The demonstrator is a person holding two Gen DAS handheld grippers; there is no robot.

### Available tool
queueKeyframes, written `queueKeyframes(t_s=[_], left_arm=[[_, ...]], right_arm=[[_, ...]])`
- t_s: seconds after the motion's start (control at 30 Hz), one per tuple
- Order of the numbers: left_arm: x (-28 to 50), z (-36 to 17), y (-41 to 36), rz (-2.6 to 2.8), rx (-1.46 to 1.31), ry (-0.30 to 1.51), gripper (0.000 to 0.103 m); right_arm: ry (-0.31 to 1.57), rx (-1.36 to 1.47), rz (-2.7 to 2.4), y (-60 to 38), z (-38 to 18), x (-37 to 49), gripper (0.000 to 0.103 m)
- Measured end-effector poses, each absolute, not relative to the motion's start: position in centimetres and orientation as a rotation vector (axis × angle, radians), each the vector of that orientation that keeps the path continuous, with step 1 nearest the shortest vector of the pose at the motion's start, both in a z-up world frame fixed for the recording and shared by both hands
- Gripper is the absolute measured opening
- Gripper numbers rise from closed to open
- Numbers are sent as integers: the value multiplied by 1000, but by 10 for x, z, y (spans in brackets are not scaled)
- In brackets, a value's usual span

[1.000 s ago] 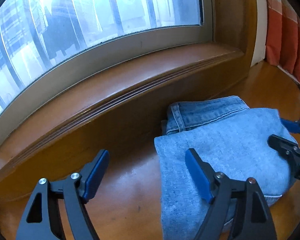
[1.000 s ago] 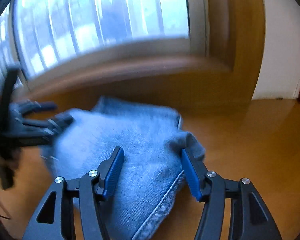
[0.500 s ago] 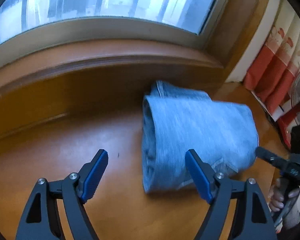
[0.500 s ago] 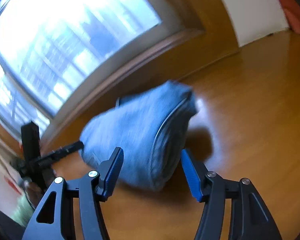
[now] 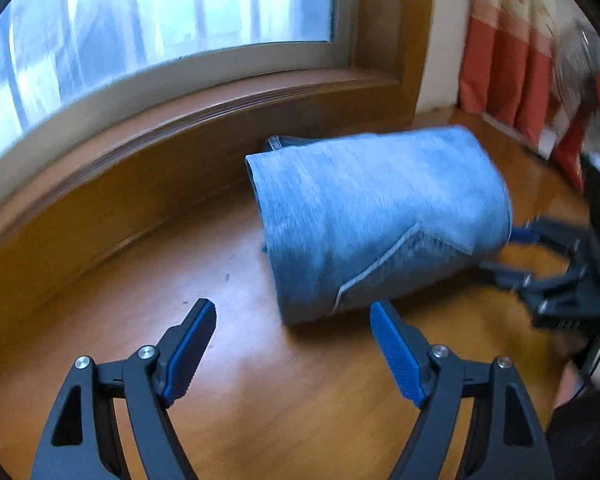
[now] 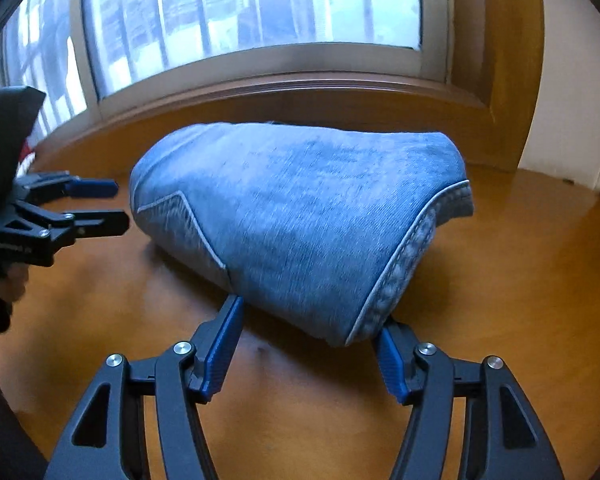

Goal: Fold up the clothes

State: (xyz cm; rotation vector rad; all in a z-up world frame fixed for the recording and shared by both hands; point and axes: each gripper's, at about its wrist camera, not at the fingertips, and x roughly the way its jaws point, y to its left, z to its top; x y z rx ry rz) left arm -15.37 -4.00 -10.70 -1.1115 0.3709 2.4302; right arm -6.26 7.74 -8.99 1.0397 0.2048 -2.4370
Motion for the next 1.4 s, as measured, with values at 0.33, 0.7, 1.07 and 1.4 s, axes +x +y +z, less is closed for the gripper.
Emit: queueKeyframes(t_s=[0.33, 0.7, 1.07, 1.4], left_arm=[[-171, -135, 7, 2326, -1044, 557, 65], [-115, -114, 11, 2308, -1053, 403, 57], [-26, -63, -9, 2345, -1031, 198, 57], [-33, -21, -33, 2378, -1062, 44, 58]], right_arm=[[252, 1045, -2425, 83, -94, -73, 60], [227, 1041, -2415, 93, -77, -18, 47], [153, 1015, -2375, 82, -33, 82, 47], [-122, 972, -2264, 95, 15, 61, 45]])
